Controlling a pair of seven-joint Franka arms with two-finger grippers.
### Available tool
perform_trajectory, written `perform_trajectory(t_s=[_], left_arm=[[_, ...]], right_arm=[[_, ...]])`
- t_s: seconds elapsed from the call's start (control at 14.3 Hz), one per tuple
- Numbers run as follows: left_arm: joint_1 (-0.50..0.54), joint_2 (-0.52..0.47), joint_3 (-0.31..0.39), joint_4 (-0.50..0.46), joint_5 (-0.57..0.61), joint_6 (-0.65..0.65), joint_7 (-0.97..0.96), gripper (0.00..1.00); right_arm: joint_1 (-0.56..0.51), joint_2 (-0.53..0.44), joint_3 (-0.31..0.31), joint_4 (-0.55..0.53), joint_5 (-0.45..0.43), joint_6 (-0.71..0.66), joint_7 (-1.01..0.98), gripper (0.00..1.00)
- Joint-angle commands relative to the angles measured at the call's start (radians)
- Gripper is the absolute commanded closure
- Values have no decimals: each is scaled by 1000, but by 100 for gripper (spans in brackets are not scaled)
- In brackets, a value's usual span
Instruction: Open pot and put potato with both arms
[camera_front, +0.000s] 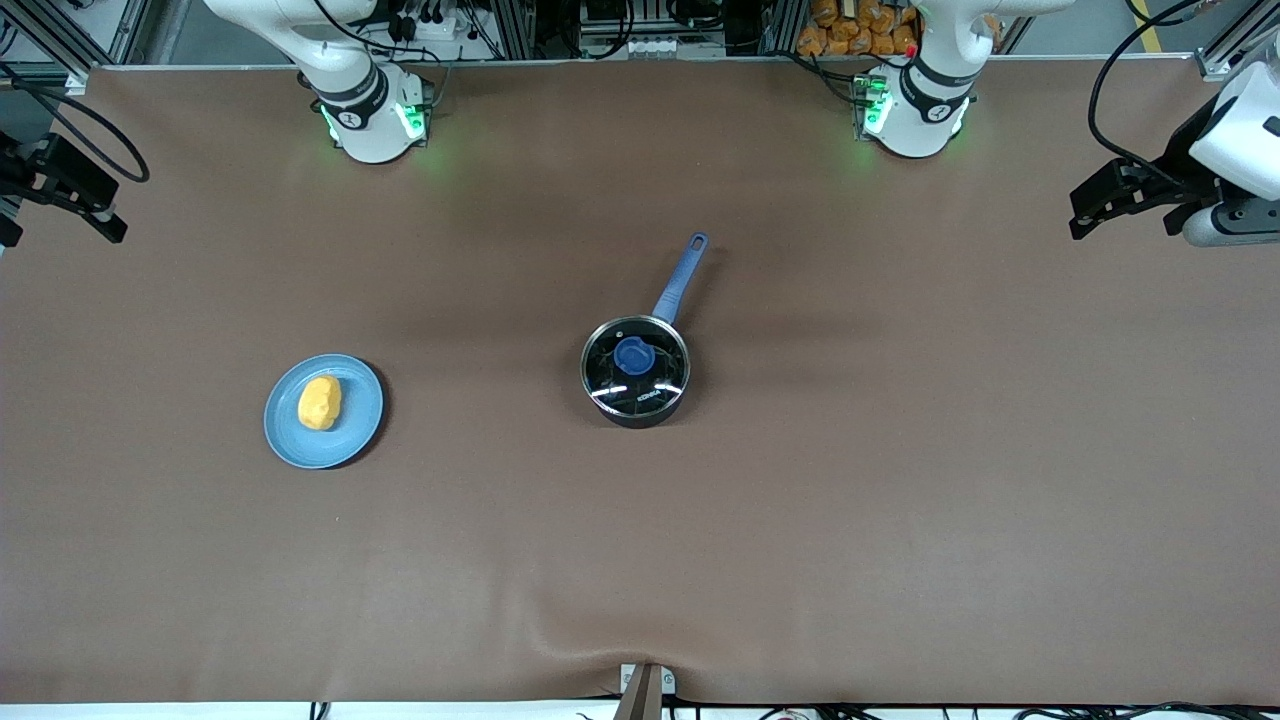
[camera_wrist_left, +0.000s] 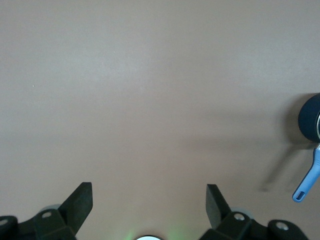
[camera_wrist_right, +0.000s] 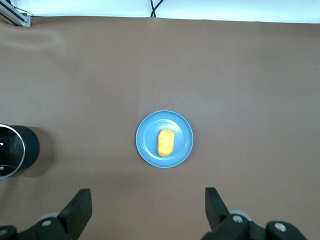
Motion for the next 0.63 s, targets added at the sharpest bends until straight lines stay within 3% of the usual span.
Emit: perform_trajectory(t_s=[0.0, 0.56], left_arm=[[-3, 15, 4, 24, 26, -8, 19, 0], [4, 15, 7, 24, 14, -10, 22, 0]], right_arm=[[4, -15, -8, -8, 5, -2, -3, 0], [29, -10, 0, 5, -9, -8, 4, 0]])
